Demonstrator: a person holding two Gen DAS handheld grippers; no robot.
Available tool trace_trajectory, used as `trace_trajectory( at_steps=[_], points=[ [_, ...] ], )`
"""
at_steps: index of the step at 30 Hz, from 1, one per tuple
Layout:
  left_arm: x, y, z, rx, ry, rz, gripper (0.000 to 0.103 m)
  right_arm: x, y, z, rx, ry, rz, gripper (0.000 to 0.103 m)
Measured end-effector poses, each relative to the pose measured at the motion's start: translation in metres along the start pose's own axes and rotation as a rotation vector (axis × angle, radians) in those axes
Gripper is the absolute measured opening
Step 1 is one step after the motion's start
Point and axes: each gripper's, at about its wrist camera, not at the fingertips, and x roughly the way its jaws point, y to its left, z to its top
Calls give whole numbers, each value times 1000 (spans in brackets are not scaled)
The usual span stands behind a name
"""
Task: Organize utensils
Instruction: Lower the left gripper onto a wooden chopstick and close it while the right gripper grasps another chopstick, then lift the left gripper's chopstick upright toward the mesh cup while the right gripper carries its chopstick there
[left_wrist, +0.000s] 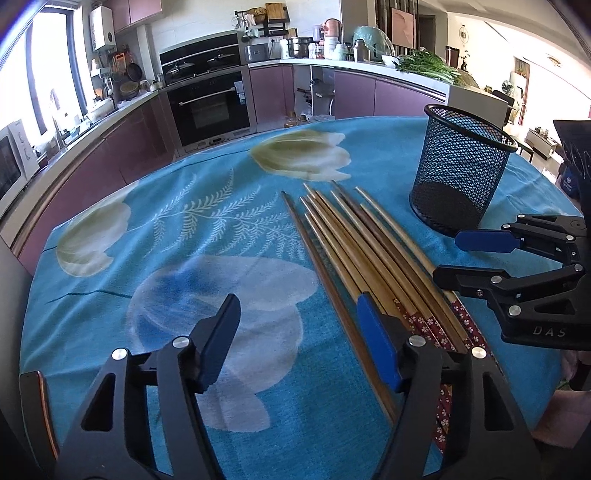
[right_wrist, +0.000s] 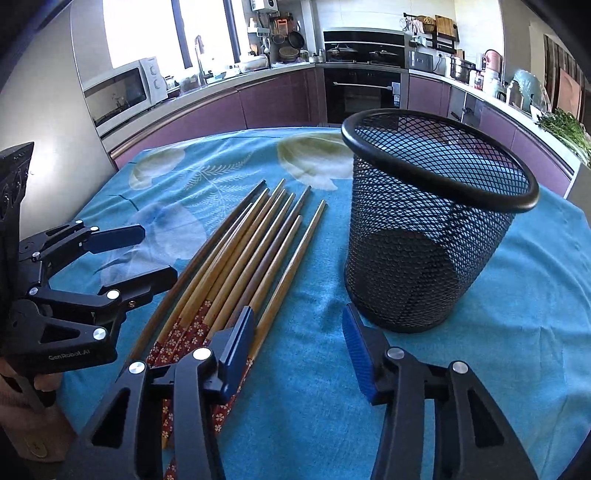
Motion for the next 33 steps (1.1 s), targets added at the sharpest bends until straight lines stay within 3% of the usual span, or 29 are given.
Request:
trace_trajectory(
  at_steps=[2, 7, 15, 20, 24, 33],
  points=[
    [3, 0, 1, 1, 20, -15, 56, -1, 0, 0, -2, 4, -3, 45],
    [13, 0, 5, -10, 44, -45, 51, 6, 5, 4, -22, 15, -18, 43],
    [23, 0, 16, -46, 70, -95, 30, 16, 8, 11, -18, 8, -38, 36],
    [23, 0, 18, -85, 70, -125, 13, 15, 3, 12, 23, 5, 6, 14],
    [22, 1, 19, -121, 69, -125, 11, 14, -2, 11, 61, 2, 36, 6],
    [0, 11, 15, -167, 29, -138, 8, -9, -7, 12, 73, -57, 101, 6]
  ],
)
